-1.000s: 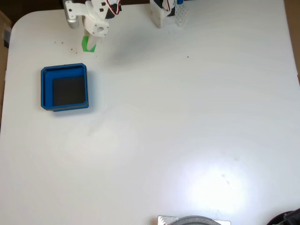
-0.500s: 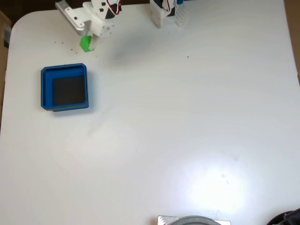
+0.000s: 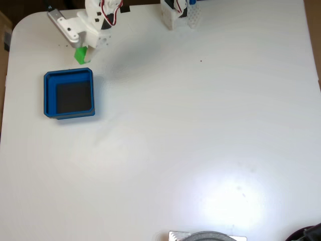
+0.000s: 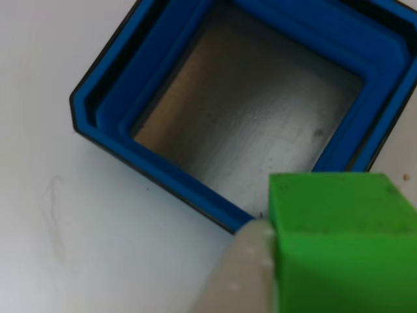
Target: Pick up green cube and drop it in the blue box
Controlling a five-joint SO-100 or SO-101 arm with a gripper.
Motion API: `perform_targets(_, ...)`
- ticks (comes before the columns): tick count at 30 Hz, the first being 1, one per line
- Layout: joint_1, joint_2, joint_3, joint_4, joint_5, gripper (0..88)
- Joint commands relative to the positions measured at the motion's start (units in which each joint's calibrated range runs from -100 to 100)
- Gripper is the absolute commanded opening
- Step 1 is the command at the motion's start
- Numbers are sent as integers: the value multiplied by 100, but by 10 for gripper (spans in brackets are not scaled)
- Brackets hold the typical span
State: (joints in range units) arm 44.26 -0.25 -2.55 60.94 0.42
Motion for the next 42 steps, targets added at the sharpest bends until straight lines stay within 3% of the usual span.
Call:
perform_targets(1, -52, 677, -1235, -89, 15, 46)
perform_targets(10, -212, 1664, -2079, -204, 15, 46)
perform_targets(21, -266, 2467, -2043, -1875, -15, 46)
perform_targets(42, -212, 2834, -2025, -1891, -20, 55)
